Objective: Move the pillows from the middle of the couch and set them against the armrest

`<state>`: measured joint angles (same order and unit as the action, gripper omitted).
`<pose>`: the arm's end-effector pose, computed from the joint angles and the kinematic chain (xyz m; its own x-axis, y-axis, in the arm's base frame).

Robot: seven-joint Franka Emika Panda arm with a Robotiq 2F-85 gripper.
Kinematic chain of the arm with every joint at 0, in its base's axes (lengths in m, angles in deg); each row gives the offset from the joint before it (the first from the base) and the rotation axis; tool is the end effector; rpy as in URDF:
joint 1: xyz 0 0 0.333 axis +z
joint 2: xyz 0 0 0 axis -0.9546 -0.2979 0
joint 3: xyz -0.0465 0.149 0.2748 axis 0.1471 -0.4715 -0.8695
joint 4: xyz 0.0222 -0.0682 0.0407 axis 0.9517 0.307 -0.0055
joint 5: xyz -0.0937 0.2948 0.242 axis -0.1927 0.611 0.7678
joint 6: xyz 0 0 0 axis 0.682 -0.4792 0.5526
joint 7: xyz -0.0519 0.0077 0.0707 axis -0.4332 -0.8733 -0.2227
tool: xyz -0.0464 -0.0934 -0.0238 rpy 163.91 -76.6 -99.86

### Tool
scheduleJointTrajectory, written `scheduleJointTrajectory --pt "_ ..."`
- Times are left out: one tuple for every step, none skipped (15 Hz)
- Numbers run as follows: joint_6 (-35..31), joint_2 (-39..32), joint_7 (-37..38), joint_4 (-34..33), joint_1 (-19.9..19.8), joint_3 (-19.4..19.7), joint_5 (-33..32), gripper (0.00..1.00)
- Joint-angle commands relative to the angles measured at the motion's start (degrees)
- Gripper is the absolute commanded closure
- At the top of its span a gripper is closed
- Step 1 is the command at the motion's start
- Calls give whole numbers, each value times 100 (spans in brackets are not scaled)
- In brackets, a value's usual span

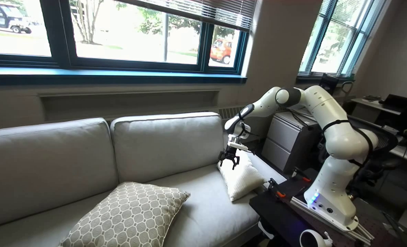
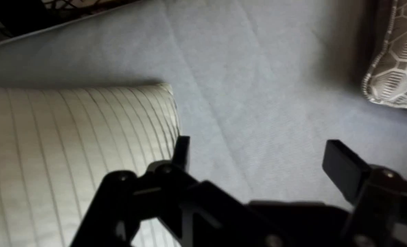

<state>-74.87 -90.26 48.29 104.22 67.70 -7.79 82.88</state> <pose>0.5868 0.0505 -0.0232 0.7639 -0.3295 -0.5549 -0.5023 -0.8434 -0.1906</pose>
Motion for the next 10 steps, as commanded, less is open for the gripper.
scheduleJointTrajectory --pt "691 -1058 174 -766 -217 347 121 0" --pt "848 -1280 231 -865 -279 408 151 0" --pt "1026 -1473 332 -981 -327 463 179 0" --pt "1248 -1648 441 -1111 -383 495 220 0" --pt "1459 -1762 591 -1198 -431 524 283 0" --pt "1657 -1823 694 -1260 -504 533 362 0" --pt "1773 -1859 771 -1327 -551 542 432 0" --pt "1786 -1751 767 -1266 -603 534 518 0" --pt "1759 -1627 772 -1183 -631 536 603 0" --pt "1635 -1410 706 -1023 -661 523 698 0"
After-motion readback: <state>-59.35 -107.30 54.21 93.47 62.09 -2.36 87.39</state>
